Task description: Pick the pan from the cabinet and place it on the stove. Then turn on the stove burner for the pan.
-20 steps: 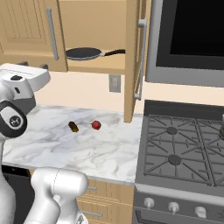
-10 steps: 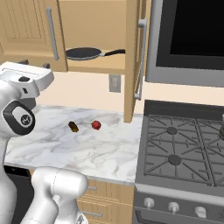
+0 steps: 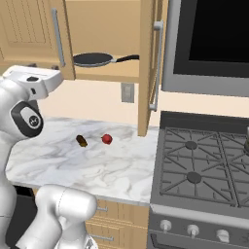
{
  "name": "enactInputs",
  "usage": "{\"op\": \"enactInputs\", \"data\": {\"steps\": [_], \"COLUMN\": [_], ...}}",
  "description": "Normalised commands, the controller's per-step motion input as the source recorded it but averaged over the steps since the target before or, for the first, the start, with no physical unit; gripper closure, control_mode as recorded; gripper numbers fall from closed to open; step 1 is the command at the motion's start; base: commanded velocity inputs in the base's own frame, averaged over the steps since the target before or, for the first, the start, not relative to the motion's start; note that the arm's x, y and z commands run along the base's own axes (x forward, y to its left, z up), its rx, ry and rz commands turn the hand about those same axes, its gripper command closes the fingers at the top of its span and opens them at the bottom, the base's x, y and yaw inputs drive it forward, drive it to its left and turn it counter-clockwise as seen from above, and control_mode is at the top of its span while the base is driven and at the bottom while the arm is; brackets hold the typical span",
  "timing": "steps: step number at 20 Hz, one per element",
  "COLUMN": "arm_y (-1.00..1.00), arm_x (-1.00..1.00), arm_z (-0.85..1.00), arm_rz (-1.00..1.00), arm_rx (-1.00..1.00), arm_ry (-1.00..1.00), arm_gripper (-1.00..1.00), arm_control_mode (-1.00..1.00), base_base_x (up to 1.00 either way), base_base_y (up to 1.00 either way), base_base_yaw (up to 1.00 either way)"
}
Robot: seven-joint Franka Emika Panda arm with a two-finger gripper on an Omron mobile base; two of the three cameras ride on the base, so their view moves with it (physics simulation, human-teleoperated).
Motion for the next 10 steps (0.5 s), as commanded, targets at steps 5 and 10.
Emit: {"op": "enactInputs", "data": {"steps": [5,10], "arm_y": [0.06,0.14], "arm_x": [0.52,0.51], "arm_z": [-0.05,-0.04], "arm_rz": [0.03,0.05], "arm_rx": [-0.06,-0.02], "arm_ry": [0.04,-0.03], "arm_gripper": [-1.0,-1.0], "arm_control_mode": [-1.0,-1.0], "base_base_x": [0.0,0.0], "base_base_y": [0.0,0.0], "base_base_yaw": [0.0,0.0]}}
